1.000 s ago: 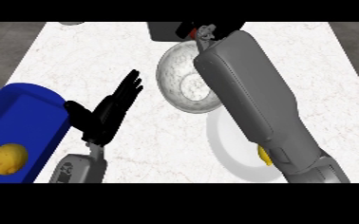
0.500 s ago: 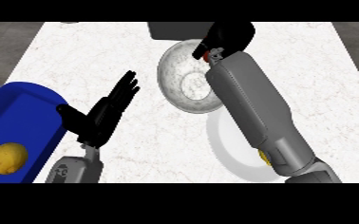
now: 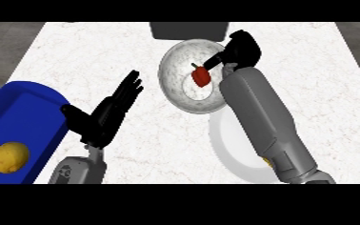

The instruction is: Pick the bell pepper from the plate and place it in the bowl

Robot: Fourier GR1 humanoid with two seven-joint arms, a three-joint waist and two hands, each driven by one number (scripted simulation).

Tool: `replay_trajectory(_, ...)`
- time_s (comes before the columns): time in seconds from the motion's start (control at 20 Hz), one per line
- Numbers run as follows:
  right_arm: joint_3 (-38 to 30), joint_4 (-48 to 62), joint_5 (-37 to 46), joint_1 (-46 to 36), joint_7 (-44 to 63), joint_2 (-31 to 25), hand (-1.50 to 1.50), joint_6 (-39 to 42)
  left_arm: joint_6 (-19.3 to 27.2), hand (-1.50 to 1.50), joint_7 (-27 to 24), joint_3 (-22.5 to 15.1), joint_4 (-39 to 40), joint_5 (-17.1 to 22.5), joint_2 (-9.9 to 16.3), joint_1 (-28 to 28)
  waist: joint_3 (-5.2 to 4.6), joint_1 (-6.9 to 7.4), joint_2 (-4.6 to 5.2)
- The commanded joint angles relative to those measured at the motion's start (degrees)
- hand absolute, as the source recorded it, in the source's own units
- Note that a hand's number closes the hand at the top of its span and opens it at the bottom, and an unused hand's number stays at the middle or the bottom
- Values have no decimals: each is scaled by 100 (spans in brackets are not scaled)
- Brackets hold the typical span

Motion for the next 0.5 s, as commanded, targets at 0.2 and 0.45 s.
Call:
replay_trajectory(0.2, -306, -936, 84, 218, 150, 51, -150, -2976, -17, 0, -30, 130, -47, 53, 95, 163, 1, -119, -108)
replay_trajectory(0.45, 205, -1635, 415, 513, 38, 51, -150, -4322, 46, 0, -72, 32, -20, -80, 46, 239, -5, -136, -129)
